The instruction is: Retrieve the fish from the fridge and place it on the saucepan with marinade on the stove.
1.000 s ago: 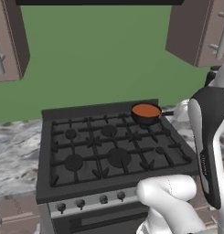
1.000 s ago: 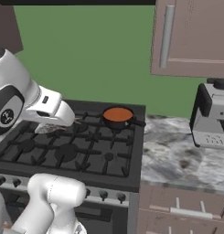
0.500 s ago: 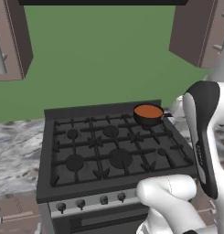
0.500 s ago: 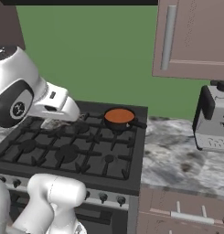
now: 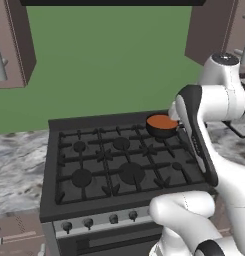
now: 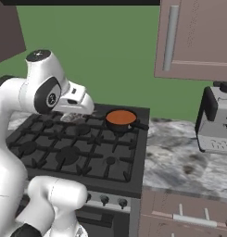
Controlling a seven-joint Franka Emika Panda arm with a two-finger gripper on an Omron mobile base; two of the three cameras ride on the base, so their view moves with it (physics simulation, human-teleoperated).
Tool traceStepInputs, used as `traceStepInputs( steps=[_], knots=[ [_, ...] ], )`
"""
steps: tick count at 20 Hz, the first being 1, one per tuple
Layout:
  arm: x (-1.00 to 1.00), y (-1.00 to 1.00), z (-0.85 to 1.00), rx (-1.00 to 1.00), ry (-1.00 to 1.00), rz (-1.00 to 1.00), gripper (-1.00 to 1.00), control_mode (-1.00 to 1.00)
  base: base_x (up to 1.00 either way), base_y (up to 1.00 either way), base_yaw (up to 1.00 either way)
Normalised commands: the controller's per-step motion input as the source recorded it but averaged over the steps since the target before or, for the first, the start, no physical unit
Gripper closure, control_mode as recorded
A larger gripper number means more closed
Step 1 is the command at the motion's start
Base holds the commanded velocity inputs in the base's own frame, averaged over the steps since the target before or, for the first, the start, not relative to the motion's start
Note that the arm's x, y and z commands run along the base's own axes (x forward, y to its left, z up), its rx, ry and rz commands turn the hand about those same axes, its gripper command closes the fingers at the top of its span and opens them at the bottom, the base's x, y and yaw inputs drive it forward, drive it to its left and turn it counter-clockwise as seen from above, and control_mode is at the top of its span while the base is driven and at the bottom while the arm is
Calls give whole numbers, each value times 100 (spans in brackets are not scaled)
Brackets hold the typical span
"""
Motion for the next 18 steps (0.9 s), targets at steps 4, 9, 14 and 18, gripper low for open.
traceStepInputs(
  steps=[4,9,14,18],
  knots=[
    [69,-11,-43,1,5,3,100,-100,0,0,0],
    [82,-19,-39,1,3,5,100,-100,0,0,0],
    [90,-5,-39,0,1,2,100,-100,0,0,0],
    [88,-5,-25,0,5,1,100,-100,0,0,0]
  ],
)
